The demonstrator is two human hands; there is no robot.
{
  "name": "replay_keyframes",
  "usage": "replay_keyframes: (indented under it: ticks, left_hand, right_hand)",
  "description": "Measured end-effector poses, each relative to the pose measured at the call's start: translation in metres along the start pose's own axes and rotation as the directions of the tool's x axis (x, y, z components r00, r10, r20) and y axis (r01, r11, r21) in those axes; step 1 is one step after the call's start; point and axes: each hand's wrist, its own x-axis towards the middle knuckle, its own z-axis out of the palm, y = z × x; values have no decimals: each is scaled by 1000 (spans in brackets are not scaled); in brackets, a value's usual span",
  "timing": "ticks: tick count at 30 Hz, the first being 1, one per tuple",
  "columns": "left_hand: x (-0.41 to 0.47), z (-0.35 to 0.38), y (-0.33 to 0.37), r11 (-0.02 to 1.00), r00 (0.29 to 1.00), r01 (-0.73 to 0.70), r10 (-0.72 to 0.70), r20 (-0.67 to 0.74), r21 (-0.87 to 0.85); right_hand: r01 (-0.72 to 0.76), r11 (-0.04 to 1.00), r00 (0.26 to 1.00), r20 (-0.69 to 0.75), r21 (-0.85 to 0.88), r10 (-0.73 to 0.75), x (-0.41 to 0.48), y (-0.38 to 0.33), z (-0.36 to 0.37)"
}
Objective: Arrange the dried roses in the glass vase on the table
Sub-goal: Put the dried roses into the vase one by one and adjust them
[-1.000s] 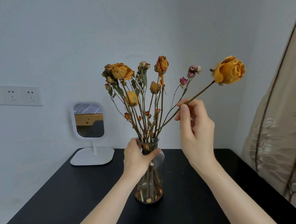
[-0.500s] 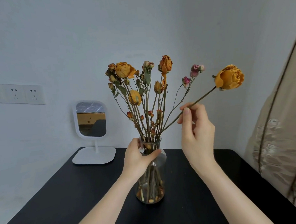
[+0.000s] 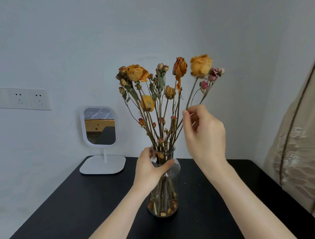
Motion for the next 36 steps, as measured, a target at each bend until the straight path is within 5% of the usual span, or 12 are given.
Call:
replay_keyframes:
  ticks: [6,17,32,36]
  left_hand:
    - [1,2,-3,1000,1000,15,-15,-19,-17]
    - [-7,17,1,993,985,15,5,-172,113]
    - [-12,22,6,976,978,29,17,-209,214]
    - [-12,23,5,978,975,29,18,-221,207]
  right_hand:
    - [19,988,980,196,-152,11,-6,-1,11]
    - [74,991,993,96,-110,-64,-1,-11,16]
    - [-3,956,898,419,-292,131,-28,17,32]
    - [-38,971,906,401,-236,133,-30,16,30]
